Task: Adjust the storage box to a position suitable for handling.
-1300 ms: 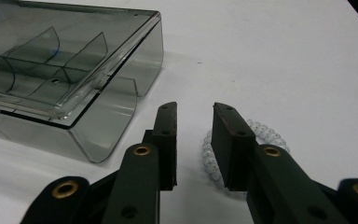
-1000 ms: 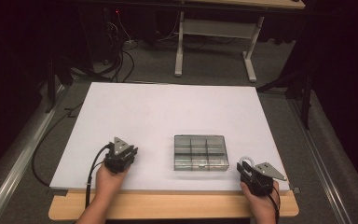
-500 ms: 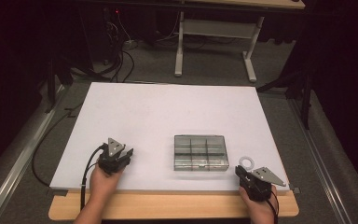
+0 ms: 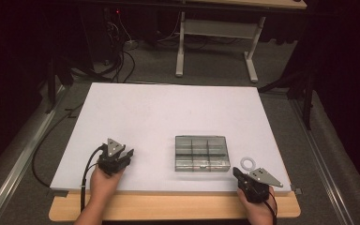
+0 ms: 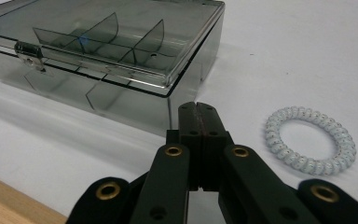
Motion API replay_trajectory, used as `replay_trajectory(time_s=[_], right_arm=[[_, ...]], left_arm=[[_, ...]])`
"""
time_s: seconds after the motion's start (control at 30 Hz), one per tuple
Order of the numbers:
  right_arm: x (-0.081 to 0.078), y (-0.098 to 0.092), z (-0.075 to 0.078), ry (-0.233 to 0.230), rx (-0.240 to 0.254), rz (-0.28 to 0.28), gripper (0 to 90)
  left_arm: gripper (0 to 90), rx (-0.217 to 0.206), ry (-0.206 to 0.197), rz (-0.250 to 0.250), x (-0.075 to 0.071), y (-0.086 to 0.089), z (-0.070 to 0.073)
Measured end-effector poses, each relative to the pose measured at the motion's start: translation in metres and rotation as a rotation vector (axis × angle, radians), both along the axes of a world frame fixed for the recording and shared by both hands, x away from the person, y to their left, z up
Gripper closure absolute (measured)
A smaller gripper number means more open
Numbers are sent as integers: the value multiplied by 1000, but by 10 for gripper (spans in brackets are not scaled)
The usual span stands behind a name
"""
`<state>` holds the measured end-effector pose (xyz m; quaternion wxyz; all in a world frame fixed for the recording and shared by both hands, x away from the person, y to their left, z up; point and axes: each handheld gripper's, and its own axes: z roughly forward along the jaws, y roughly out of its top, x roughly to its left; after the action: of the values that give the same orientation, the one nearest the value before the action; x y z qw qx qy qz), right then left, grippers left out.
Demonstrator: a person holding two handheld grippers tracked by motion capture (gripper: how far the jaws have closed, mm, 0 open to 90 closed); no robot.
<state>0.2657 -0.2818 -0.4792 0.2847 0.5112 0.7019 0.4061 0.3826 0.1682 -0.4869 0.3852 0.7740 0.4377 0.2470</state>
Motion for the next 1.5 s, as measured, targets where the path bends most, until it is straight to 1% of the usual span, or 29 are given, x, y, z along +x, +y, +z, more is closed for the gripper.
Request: replay_trajectory(time_s=[0.23, 0.43, 0.6, 0.73, 1.5], right_arm=[[-1, 4, 3, -5, 2, 15, 900], [0, 7, 4, -11, -4, 26, 900], [0, 8, 4, -9, -11, 25, 900], [1, 8, 3, -6, -6, 21, 900], [2, 9, 8, -26, 2, 24, 900]], left_arm=[[597, -7, 5, 2, 0, 1, 0], [597, -5, 7, 4, 1, 1, 0], [597, -5, 7, 5, 0, 1, 0], [597, -6, 4, 5, 0, 1, 0], [597, -6, 3, 7, 0, 1, 0]])
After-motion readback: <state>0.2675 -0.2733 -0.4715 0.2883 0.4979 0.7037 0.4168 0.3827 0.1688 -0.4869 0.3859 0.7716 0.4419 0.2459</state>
